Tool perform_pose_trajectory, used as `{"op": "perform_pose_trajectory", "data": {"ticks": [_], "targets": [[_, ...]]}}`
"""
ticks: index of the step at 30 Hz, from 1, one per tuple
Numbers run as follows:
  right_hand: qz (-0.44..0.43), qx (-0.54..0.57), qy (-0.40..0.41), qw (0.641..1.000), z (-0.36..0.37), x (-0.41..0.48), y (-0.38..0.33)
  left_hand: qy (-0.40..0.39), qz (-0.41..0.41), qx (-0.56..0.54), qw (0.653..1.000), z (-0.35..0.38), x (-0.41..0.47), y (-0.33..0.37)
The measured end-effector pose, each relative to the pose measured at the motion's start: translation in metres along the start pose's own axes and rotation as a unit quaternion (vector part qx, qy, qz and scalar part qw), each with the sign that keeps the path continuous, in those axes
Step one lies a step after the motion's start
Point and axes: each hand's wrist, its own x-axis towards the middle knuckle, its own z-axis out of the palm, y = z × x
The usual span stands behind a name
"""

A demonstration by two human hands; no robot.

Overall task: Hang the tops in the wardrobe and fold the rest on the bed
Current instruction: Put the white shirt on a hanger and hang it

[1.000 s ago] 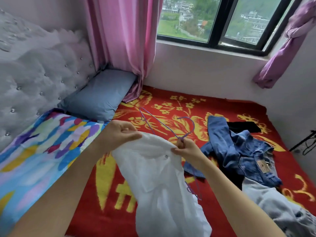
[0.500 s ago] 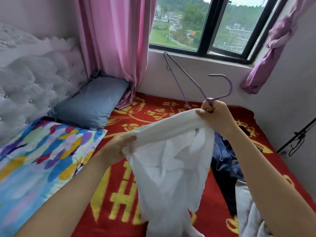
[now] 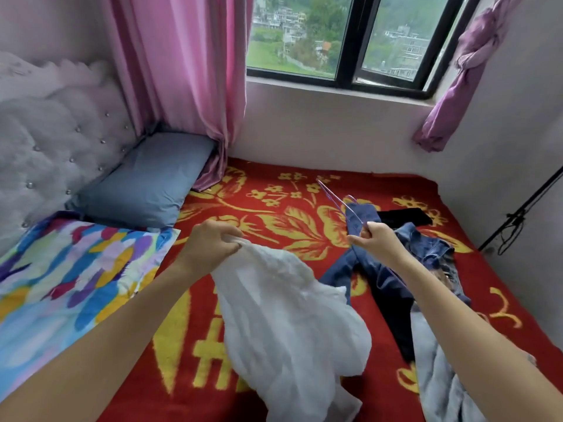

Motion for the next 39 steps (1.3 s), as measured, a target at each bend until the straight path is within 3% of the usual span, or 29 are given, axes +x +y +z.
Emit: {"op": "perform_pose_trajectory", "data": {"ticks": [4, 6, 8, 12, 17, 22, 25, 29, 35, 39], "targets": [[-0.002, 0.145, -0.032, 0.989, -0.017, -0.017, -0.004, -0.005, 0.021, 0.095, 0.995, -0.001, 0.009, 0.006], [0.003, 0.139, -0.048, 0.989, -0.025, -0.023, -0.005, -0.019, 0.012, 0.071, 0.997, -0.003, 0.013, 0.007], [0.016, 0.138, -0.064, 0.988, -0.028, -0.031, -0.005, 0.016, 0.016, 0.033, 0.999, -0.008, 0.015, 0.006], [0.040, 0.216, -0.153, 0.964, -0.027, -0.051, -0.003, 0.066, 0.009, -0.025, 0.997, -0.015, 0.016, 0.005], [0.053, 0.201, -0.262, 0.942, -0.007, -0.061, -0.003, 0.084, -0.008, -0.090, 0.992, -0.010, 0.013, 0.020], [0.062, 0.207, -0.268, 0.939, 0.006, -0.064, -0.010, 0.117, -0.072, -0.165, 0.977, -0.001, 0.010, 0.026], [0.056, 0.246, -0.239, 0.938, 0.000, -0.065, -0.011, 0.138, -0.130, -0.241, 0.952, -0.006, 0.013, 0.021], [0.055, 0.276, -0.261, 0.923, -0.004, -0.068, -0.012, 0.111, -0.219, -0.402, 0.882, -0.012, 0.012, 0.014], [0.067, 0.243, -0.296, 0.921, 0.019, -0.077, -0.012, 0.103, -0.207, -0.521, 0.822, -0.008, 0.002, 0.022], [0.075, 0.342, -0.261, 0.900, 0.015, -0.080, -0.010, 0.128, -0.217, -0.570, 0.782, -0.015, 0.001, 0.019]]}}
